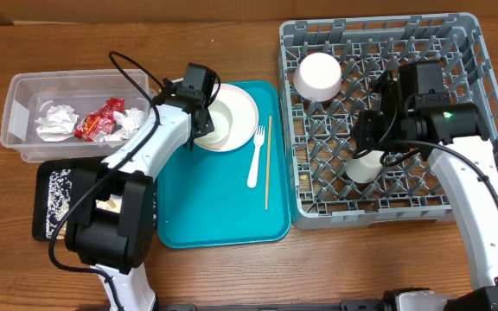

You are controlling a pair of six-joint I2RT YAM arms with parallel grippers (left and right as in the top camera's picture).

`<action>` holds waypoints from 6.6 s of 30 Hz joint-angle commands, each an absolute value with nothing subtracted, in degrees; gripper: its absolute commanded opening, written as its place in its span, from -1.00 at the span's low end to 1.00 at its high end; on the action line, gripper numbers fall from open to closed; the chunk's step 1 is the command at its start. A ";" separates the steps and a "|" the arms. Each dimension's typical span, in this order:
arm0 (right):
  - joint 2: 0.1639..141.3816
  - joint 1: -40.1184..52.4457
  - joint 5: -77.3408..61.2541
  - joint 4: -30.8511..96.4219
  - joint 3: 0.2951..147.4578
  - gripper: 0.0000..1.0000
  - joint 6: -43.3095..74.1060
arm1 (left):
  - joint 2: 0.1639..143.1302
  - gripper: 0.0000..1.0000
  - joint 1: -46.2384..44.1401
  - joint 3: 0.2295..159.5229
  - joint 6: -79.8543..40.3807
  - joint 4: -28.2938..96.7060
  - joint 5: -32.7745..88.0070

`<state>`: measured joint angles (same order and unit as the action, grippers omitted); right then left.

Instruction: Sort waste into correct bins and load items into the dishwasher

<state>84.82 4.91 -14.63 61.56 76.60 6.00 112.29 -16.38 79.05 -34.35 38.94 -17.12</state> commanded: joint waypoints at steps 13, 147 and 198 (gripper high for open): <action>84.99 4.75 -14.68 61.43 76.90 -0.65 6.07 | 113.80 -0.67 -16.10 78.67 -34.26 38.50 -16.88; 85.10 7.07 -34.59 57.32 72.69 -0.51 6.02 | 99.24 -0.92 -39.57 95.83 -34.33 60.38 0.05; 85.10 7.01 25.63 29.41 72.71 -0.92 11.05 | 99.20 1.00 -29.39 99.22 -30.22 59.40 -0.16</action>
